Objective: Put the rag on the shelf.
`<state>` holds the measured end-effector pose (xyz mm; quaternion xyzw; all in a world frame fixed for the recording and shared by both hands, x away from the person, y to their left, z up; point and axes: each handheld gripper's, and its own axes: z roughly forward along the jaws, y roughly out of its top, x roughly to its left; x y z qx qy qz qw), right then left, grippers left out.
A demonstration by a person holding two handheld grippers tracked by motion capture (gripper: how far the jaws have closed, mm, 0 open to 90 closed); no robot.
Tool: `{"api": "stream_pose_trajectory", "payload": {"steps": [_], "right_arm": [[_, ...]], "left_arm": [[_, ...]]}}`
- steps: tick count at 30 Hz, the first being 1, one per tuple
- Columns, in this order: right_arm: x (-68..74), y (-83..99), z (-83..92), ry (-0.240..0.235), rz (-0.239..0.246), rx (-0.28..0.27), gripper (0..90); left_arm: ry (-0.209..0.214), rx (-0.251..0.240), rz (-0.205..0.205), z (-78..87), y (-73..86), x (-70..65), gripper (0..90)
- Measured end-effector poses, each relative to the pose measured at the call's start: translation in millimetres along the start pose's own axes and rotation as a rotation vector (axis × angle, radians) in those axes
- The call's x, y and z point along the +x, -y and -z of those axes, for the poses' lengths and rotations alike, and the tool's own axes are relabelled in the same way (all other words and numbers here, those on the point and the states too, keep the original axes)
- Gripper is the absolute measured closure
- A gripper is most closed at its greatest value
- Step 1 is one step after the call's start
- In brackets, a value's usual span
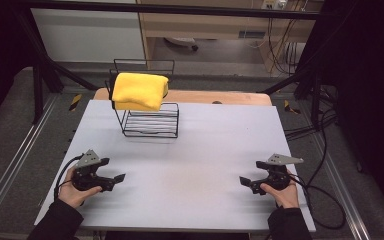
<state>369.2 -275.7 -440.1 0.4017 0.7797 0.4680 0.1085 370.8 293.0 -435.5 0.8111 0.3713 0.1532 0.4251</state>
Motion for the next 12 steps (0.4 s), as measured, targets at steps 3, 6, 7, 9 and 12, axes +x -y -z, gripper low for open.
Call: {"api": "stream_pose_trajectory", "payload": {"steps": [3, 6, 7, 9, 12], "right_arm": [[-0.3, 6.7, 1.3, 0.010, 0.004, 0.004, 0.7], [1.2, 10.4, 1.0, 0.004, 0.000, 0.013, 0.7], [2.2, 10.8, 0.4, 0.002, -0.003, 0.016, 0.7], [2.8, 11.2, -0.1, 0.003, -0.004, 0.022, 0.7], [3.1, 11.1, 0.2, 0.001, -0.006, 0.011, 0.7]], "left_arm": [[0.010, 0.002, -0.006, -0.7, 3.7, -1.5, 9.8], [0.011, 0.011, -0.008, -1.6, 6.1, -1.7, 9.8], [0.010, 0.011, -0.007, -1.1, 6.6, -1.5, 9.8], [0.010, 0.009, -0.006, -0.8, 6.8, -1.4, 9.8], [0.010, 0.008, -0.008, -0.3, 7.3, -1.7, 9.8]]}}
